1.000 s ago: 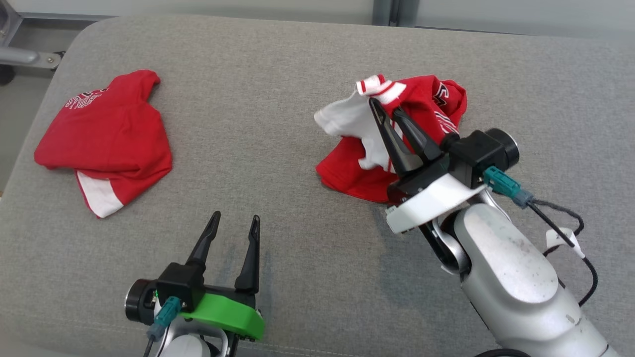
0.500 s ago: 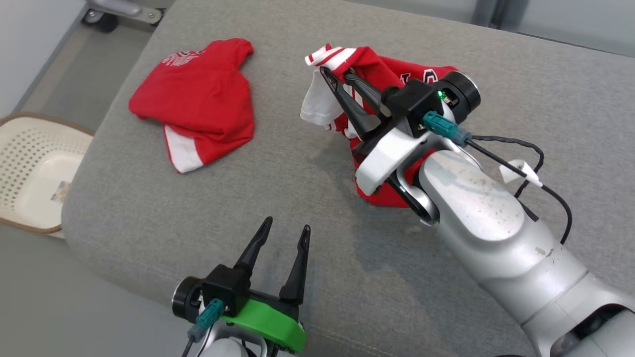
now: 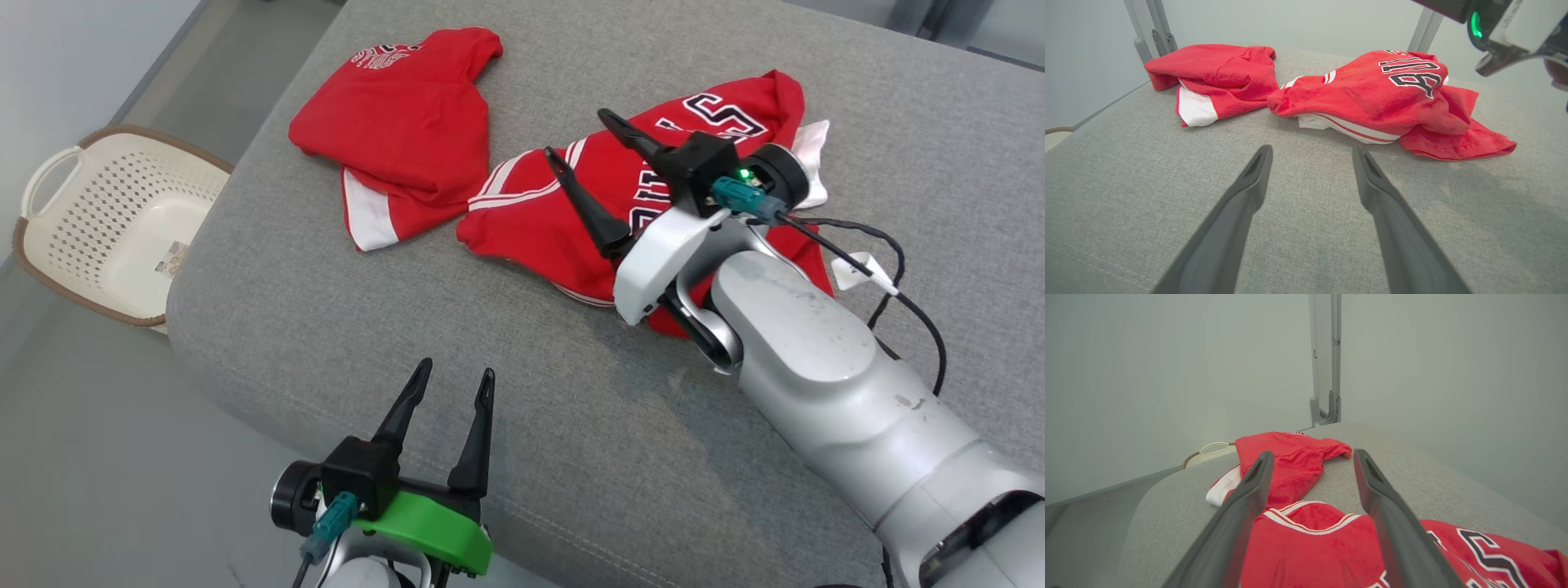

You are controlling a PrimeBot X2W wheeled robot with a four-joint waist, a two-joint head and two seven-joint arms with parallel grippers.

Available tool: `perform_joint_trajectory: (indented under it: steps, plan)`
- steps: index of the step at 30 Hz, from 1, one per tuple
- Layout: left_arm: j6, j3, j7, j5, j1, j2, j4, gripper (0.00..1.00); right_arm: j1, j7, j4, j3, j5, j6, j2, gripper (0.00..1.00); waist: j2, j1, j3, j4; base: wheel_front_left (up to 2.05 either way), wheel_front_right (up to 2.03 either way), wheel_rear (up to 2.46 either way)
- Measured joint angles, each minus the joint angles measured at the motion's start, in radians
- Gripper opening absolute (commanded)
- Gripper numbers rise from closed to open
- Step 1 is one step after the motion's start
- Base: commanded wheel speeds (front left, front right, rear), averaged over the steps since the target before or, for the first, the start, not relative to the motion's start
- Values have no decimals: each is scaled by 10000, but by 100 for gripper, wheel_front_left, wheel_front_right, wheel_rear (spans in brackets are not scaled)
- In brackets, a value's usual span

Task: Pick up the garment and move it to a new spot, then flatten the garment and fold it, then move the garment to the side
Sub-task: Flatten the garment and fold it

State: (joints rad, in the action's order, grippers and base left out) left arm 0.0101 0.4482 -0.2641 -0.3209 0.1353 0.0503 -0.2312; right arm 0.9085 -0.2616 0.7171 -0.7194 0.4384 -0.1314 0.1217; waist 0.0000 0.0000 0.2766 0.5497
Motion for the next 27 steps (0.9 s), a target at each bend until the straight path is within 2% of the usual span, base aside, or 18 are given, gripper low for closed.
perform_joint_trajectory:
  steps: [6, 9, 14, 18, 27]
  plan:
    - [-59, -215, 0, 163, 260, -4, 46, 100, -1569, -10, -752, 1465, -128, 0, 1024, 100, 0, 0, -11, -718, 0, 0, 0]
    - [-104, -309, 0, 234, 297, -8, 33, 100, -2451, -10, -901, 2320, -180, 0, 1250, 100, 0, 0, -55, -1199, 0, 0, 0]
    - [-190, -382, 0, 328, 290, -8, -19, 100, -3869, -10, -895, 2842, -378, 2, 1241, 100, 0, 0, -149, -1864, 0, 0, 0]
    - [-234, -385, 0, 330, 290, -6, -29, 100, -4284, -10, -894, 3030, -472, 2, 1137, 100, 0, 0, -205, -2169, 0, 0, 0]
    - [-267, -288, 0, 330, 287, -6, -44, 100, -4329, -10, -826, 3055, -646, 2, 855, 100, 0, 0, -115, -1933, 0, 0, 0]
